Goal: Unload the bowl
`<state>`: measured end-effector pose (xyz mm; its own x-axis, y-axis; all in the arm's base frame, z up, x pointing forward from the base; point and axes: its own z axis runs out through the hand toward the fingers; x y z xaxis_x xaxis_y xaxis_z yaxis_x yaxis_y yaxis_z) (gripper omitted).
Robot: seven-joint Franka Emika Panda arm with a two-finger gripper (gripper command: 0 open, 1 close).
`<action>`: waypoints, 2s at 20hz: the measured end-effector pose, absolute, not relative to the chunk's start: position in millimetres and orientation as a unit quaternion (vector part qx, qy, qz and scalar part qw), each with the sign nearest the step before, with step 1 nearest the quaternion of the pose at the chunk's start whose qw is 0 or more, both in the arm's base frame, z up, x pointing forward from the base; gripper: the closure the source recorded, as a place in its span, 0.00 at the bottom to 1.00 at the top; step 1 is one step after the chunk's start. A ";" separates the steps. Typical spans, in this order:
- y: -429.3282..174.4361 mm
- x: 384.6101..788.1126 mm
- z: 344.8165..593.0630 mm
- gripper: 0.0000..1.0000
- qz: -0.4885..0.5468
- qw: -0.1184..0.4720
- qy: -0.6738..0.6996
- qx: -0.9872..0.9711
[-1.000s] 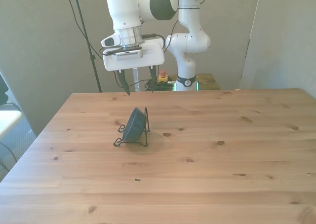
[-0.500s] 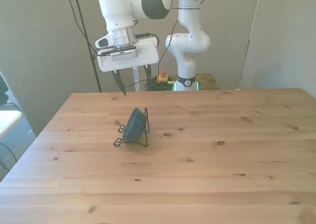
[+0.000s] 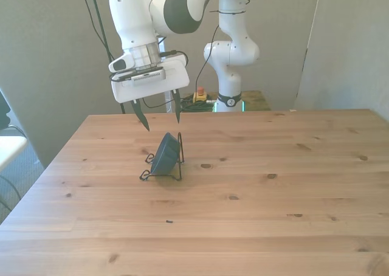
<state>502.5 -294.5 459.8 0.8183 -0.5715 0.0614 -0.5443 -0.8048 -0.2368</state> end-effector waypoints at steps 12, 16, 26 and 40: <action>-293.1 522.5 427.2 0.00 -0.059 0.159 0.223 -0.960; -287.8 527.7 417.0 0.00 -0.053 0.160 0.205 -0.964; -290.8 524.5 416.5 1.00 -0.037 0.172 0.182 -0.968; -288.6 535.7 410.1 1.00 -0.033 0.171 0.173 -0.969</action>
<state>535.7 -288.6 410.1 0.9381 -0.3463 0.0045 -0.3238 -0.8816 -0.3434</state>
